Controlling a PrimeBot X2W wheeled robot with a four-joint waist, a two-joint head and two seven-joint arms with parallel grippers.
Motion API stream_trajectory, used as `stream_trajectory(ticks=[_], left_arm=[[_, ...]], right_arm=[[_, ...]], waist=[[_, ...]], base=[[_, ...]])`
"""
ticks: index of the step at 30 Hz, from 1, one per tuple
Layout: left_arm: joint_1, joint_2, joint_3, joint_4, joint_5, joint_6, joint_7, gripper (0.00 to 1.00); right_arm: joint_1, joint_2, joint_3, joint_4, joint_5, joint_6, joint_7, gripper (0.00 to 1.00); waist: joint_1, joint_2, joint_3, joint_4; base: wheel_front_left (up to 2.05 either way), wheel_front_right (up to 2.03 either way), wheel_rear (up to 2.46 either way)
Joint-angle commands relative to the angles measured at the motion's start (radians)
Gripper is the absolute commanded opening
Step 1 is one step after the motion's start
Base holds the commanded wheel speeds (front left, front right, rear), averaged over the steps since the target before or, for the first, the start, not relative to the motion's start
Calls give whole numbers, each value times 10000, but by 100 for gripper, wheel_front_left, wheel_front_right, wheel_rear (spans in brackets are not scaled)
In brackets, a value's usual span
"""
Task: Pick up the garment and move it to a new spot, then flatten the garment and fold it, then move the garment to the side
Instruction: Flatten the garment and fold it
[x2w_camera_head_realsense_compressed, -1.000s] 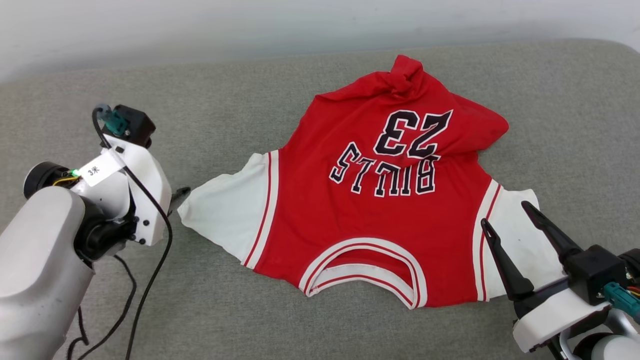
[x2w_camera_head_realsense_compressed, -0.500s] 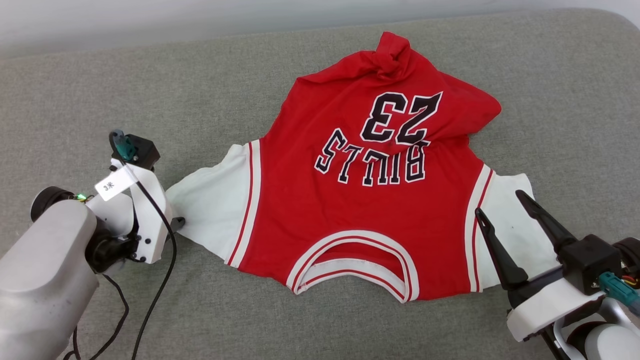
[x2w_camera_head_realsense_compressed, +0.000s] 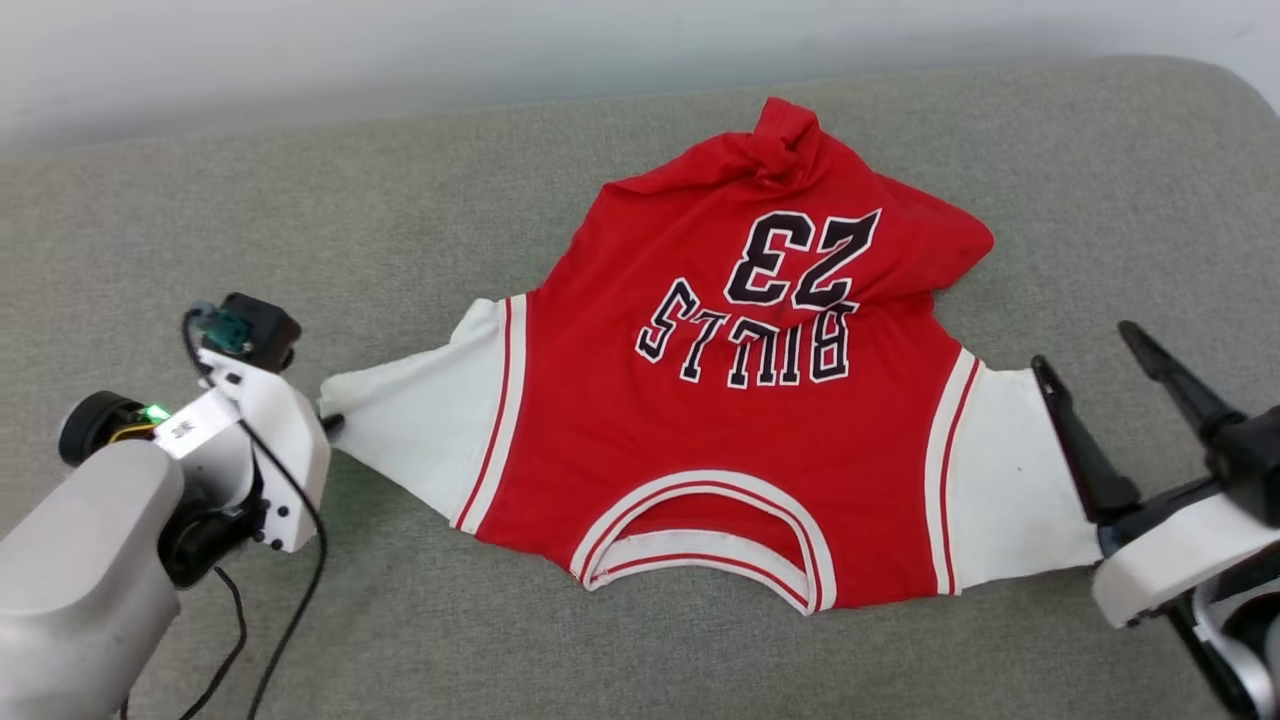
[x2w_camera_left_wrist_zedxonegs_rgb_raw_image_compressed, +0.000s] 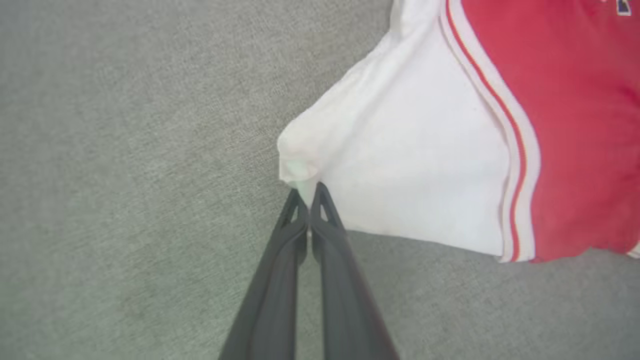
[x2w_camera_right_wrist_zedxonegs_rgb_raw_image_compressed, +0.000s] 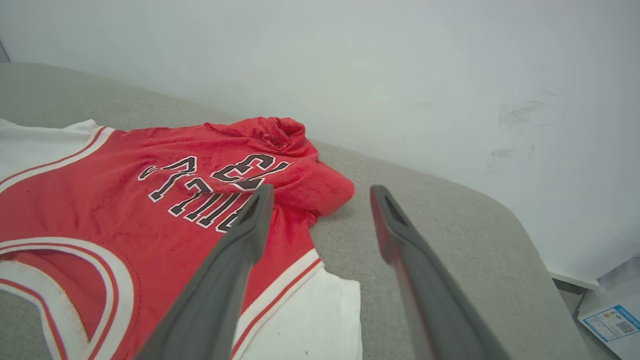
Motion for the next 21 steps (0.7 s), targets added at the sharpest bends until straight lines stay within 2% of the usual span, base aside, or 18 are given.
stream_trajectory(ticks=[1, 5, 9, 16, 21], left_arm=[[189, 95, 108, -48, 37, 13, -273, 0], [728, 335, 462, -549, -97, 223, -1332, 0], [1441, 575, 638, -1443, -167, 621, -1863, 0], [2633, 1038, 829, -3022, -324, 1536, -2191, 0], [3038, 1251, 839, -3628, -242, 1927, -2233, 0]], right_arm=[[-134, -154, -51, -48, 144, -11, 125, 100], [-320, -881, -218, -219, 962, -11, 1200, 100], [-382, -1727, -237, -354, 1867, -10, 2561, 100], [-280, -3519, 275, -281, 3363, -11, 5439, 100], [-227, -4233, 768, -59, 4314, -11, 7309, 100]], waist=[[0, 0, -133, 67], [0, 0, -395, 195], [0, 0, -548, 359], [0, 0, -629, 663], [0, 0, -599, 801]], base=[[0, 0, 0], [0, 0, 0], [0, 0, 0], [0, 0, 0], [0, 0, 0]])
